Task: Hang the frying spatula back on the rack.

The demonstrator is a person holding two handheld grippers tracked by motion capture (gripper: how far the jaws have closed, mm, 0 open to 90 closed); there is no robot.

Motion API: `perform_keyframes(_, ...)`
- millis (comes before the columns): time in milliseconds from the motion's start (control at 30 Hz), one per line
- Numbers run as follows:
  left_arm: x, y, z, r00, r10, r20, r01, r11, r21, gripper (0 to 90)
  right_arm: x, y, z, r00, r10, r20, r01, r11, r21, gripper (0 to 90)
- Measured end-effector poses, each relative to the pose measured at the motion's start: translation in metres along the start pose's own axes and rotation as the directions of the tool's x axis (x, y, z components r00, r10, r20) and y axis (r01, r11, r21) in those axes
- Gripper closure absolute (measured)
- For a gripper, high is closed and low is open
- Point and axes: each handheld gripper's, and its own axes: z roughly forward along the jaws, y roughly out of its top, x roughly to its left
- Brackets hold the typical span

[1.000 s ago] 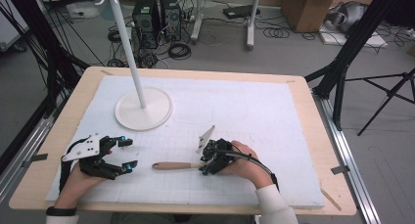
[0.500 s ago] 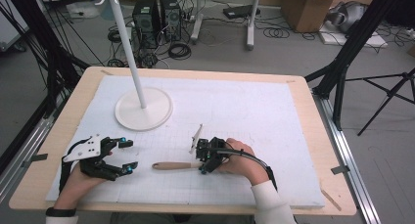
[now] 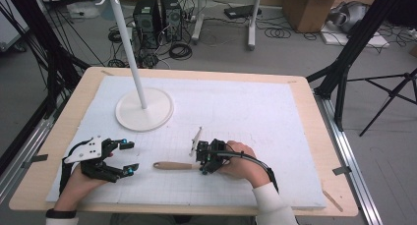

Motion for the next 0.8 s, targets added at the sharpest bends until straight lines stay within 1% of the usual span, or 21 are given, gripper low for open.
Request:
perform_keyframes(100,0.0,0.0,-0.001,1.0,0.0,0.001,0.0,1.0,-0.004,25.2,0.0,-0.001,0.0,0.9999,0.015,-0.002,-0.015,0.9999,-0.002,77.5)
perform_keyframes(200,0.0,0.0,-0.002,1.0,-0.001,-0.004,0.001,1.0,-0.005,25.2,0.0,-0.004,-0.001,0.9996,0.027,-0.005,-0.027,0.9993,-0.024,77.6)
perform_keyframes(300,0.0,0.0,-0.002,1.0,-0.001,-0.005,0.001,1.0,-0.007,25.2,-0.002,-0.009,-0.001,0.9991,0.04,-0.014,-0.04,0.9974,-0.06,77.6)
perform_keyframes(333,0.0,0.0,-0.002,1.0,0.0,-0.004,0.0,1.0,-0.007,25.3,-0.002,-0.011,-0.002,0.9985,0.052,-0.019,-0.053,0.9959,-0.073,77.6)
perform_keyframes(433,0.0,0.0,-0.002,1.0,-0.002,-0.007,0.002,0.9999,-0.01,25.3,-0.004,-0.018,-0.004,0.9975,0.068,-0.016,-0.07,0.9897,-0.125,77.6)
perform_keyframes(500,0.0,0.0,-0.002,1.0,-0.003,-0.008,0.003,0.9999,-0.013,25.3,-0.005,-0.023,-0.007,0.9965,0.083,-0.006,-0.083,0.9834,-0.161,77.6)
perform_keyframes(600,0.0,0.001,-0.002,1.0,0.0,-0.007,0.0,0.9999,-0.015,25.3,-0.006,-0.03,-0.014,0.9939,0.11,0.004,-0.107,0.9685,-0.225,77.6)
perform_keyframes(633,0.0,0.001,-0.002,1.0,0.0,-0.007,0.0,0.9999,-0.015,25.2,-0.006,-0.032,-0.016,0.9928,0.118,0.015,-0.111,0.9625,-0.248,77.6)
perform_keyframes(667,0.0,0.001,-0.002,1.0,-0.002,-0.007,0.002,0.9999,-0.017,25.2,-0.006,-0.033,-0.019,0.9916,0.128,0.018,-0.12,0.9592,-0.256,77.6)
perform_keyframes(700,0.0,0.001,-0.002,1.0,-0.001,-0.006,0.001,0.9999,-0.014,25.3,-0.006,-0.034,-0.021,0.991,0.128,0.037,-0.114,0.9548,-0.275,77.6)
perform_keyframes(800,-0.001,0.002,-0.002,1.0,0.001,-0.007,-0.001,0.9998,-0.02,25.3,-0.005,-0.036,-0.03,0.9871,0.153,0.046,-0.13,0.9367,-0.325,77.6)
